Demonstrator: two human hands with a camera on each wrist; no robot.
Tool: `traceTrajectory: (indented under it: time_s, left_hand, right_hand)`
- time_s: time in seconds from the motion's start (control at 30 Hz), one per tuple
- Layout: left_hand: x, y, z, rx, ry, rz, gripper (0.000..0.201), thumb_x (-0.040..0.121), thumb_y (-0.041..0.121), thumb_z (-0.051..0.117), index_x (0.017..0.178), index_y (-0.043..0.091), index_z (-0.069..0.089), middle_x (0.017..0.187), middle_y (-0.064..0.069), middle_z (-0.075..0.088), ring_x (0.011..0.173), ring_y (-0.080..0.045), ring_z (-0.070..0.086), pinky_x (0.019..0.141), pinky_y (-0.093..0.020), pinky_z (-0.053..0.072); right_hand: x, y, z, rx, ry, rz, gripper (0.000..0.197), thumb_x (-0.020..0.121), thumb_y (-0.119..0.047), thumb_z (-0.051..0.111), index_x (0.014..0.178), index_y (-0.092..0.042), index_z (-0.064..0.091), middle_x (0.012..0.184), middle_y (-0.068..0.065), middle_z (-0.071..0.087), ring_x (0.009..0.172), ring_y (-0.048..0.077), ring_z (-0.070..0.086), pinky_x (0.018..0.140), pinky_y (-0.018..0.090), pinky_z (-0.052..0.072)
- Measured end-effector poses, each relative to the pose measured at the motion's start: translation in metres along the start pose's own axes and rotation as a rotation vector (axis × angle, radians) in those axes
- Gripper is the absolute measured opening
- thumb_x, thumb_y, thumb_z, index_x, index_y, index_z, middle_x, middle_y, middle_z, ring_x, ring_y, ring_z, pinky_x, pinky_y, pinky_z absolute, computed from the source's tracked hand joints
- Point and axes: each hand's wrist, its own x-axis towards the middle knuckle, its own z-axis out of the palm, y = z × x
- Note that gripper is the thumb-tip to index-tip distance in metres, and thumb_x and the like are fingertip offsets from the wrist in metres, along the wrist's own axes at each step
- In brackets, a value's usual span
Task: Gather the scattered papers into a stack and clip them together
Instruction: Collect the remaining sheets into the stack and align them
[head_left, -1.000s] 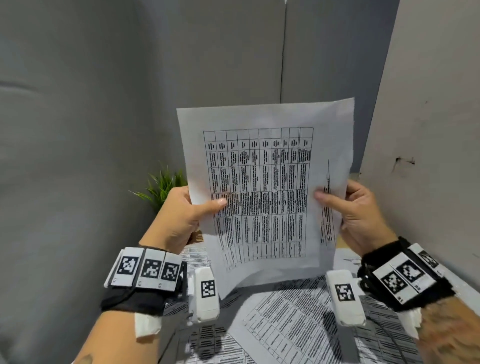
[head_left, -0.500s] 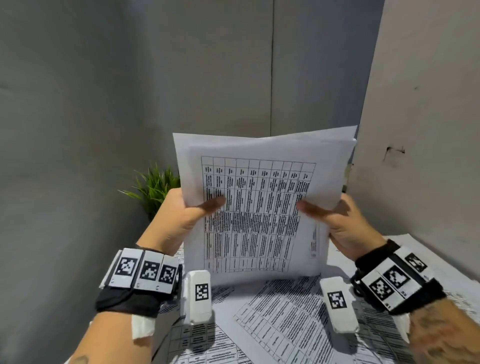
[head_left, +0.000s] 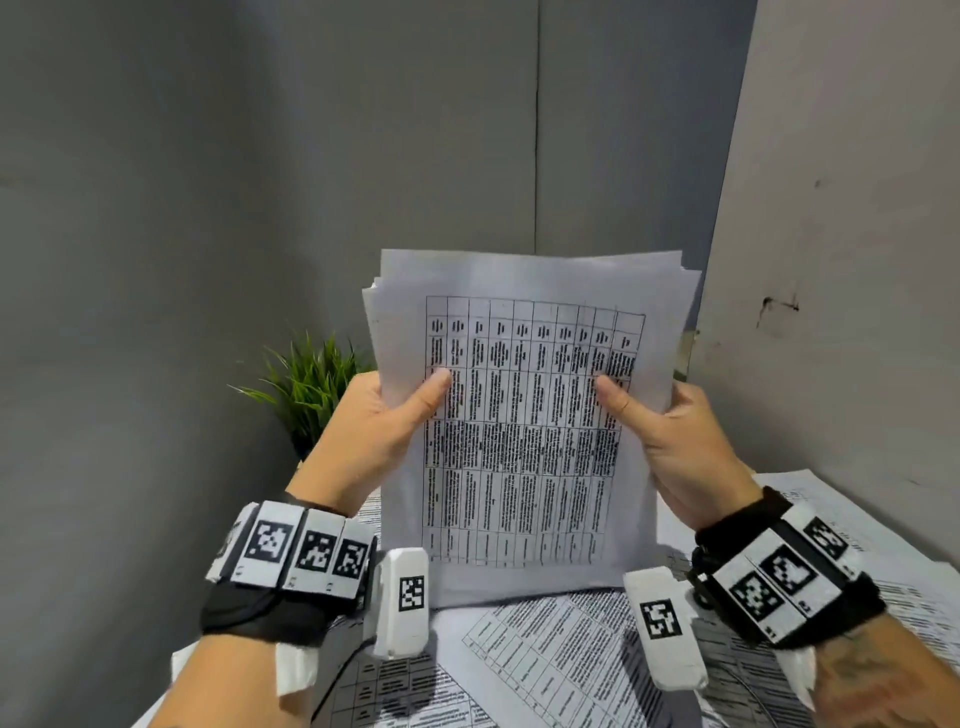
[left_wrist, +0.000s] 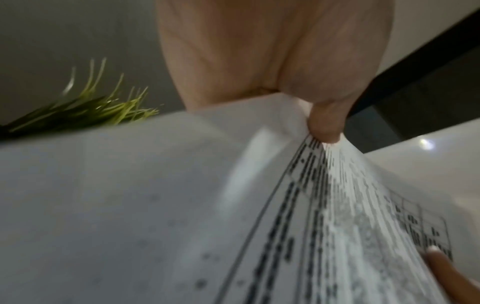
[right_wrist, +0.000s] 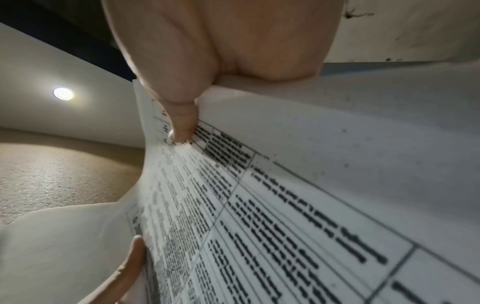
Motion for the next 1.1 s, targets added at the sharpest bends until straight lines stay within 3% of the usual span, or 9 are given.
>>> traceTrajectory:
  time_s: [0.1, 0.27, 0.47, 0.6, 0.73, 0.83, 0.97, 1.03, 1.1]
  left_hand:
    - [-0.001, 0.008, 0.007, -0.022, 0.042, 0.079, 0.019, 0.084, 0.029, 0.064, 0.094, 0.016, 0.072, 0.098, -0.010, 0.072, 0.092, -0.018, 0.067, 0.085, -0.027, 0.055]
    - [0.000, -0.002, 0.005, -0.173, 0.040, -0.009, 0.032, 0.071, 0.026, 0.083, 0.100, 0.014, 0.075, 0.109, -0.012, 0.074, 0.107, -0.031, 0.067, 0.098, -0.051, 0.050]
    - [-0.003, -0.022, -0.009, -0.198, -0.045, -0.127, 0.065, 0.046, 0.054, 0.092, 0.098, 0.016, 0.077, 0.106, -0.012, 0.073, 0.099, -0.030, 0.067, 0.086, -0.049, 0.055]
    - [-0.007, -0.029, 0.004, -0.192, -0.070, -0.110, 0.079, 0.044, 0.052, 0.093, 0.110, 0.015, 0.071, 0.113, -0.008, 0.073, 0.110, -0.025, 0.067, 0.095, -0.040, 0.053]
    - [-0.007, -0.032, 0.017, -0.254, -0.041, -0.138, 0.112, 0.028, 0.057, 0.094, 0.120, 0.005, 0.057, 0.120, -0.023, 0.064, 0.115, -0.036, 0.060, 0.106, -0.055, 0.042]
    - [-0.008, -0.035, 0.021, -0.240, -0.052, -0.126, 0.107, 0.036, 0.059, 0.093, 0.120, -0.001, 0.062, 0.126, -0.033, 0.059, 0.121, -0.046, 0.056, 0.106, -0.062, 0.039]
    - [-0.008, -0.034, 0.015, -0.268, 0.032, -0.165, 0.091, 0.045, 0.061, 0.089, 0.115, 0.009, 0.064, 0.116, -0.020, 0.069, 0.117, -0.037, 0.061, 0.105, -0.057, 0.042]
    - [-0.005, -0.024, 0.014, -0.285, -0.015, -0.220, 0.073, 0.068, 0.052, 0.080, 0.128, 0.016, 0.058, 0.119, -0.006, 0.071, 0.121, -0.031, 0.060, 0.106, -0.057, 0.041]
    - [0.000, -0.020, 0.012, -0.258, 0.006, -0.239, 0.063, 0.080, 0.048, 0.069, 0.130, 0.012, 0.057, 0.113, -0.001, 0.072, 0.124, -0.031, 0.058, 0.110, -0.057, 0.036]
  right_hand:
    - [-0.001, -0.006, 0.001, -0.004, 0.031, -0.074, 0.020, 0.086, -0.013, 0.066, 0.074, -0.025, 0.075, 0.073, -0.013, 0.074, 0.080, -0.002, 0.069, 0.089, 0.023, 0.051]
    - [-0.001, -0.001, -0.010, 0.017, -0.073, -0.002, 0.033, 0.078, -0.020, 0.070, 0.111, -0.017, 0.070, 0.113, 0.000, 0.075, 0.111, 0.017, 0.068, 0.093, 0.028, 0.053]
    - [-0.004, 0.018, -0.026, 0.093, -0.164, 0.205, 0.045, 0.077, -0.012, 0.079, 0.119, -0.010, 0.063, 0.115, 0.007, 0.073, 0.114, 0.026, 0.066, 0.093, 0.033, 0.051]
    - [-0.008, 0.025, -0.025, 0.111, -0.209, 0.246, 0.089, 0.046, -0.040, 0.097, 0.122, -0.013, 0.062, 0.122, 0.005, 0.071, 0.117, 0.019, 0.065, 0.099, 0.035, 0.048]
    - [-0.013, 0.035, -0.024, 0.145, -0.243, 0.261, 0.096, 0.057, -0.039, 0.093, 0.139, -0.023, 0.047, 0.137, -0.002, 0.062, 0.132, 0.018, 0.054, 0.112, 0.047, 0.034]
    - [-0.016, 0.042, -0.019, 0.129, -0.210, 0.287, 0.074, 0.062, -0.040, 0.090, 0.127, -0.020, 0.062, 0.126, 0.005, 0.068, 0.122, 0.021, 0.061, 0.108, 0.049, 0.042]
    - [-0.017, 0.032, -0.012, -0.008, -0.148, 0.229, 0.016, 0.093, -0.009, 0.063, 0.097, -0.022, 0.071, 0.089, 0.003, 0.077, 0.082, 0.002, 0.072, 0.076, 0.010, 0.052]
    - [-0.016, 0.028, -0.010, 0.023, -0.146, 0.211, 0.026, 0.091, -0.008, 0.064, 0.105, -0.027, 0.073, 0.106, 0.010, 0.074, 0.101, 0.013, 0.070, 0.091, 0.021, 0.052]
    - [-0.018, 0.018, -0.003, 0.005, -0.098, 0.157, 0.036, 0.074, -0.043, 0.080, 0.104, -0.026, 0.076, 0.112, 0.003, 0.075, 0.110, 0.019, 0.068, 0.106, 0.040, 0.047]
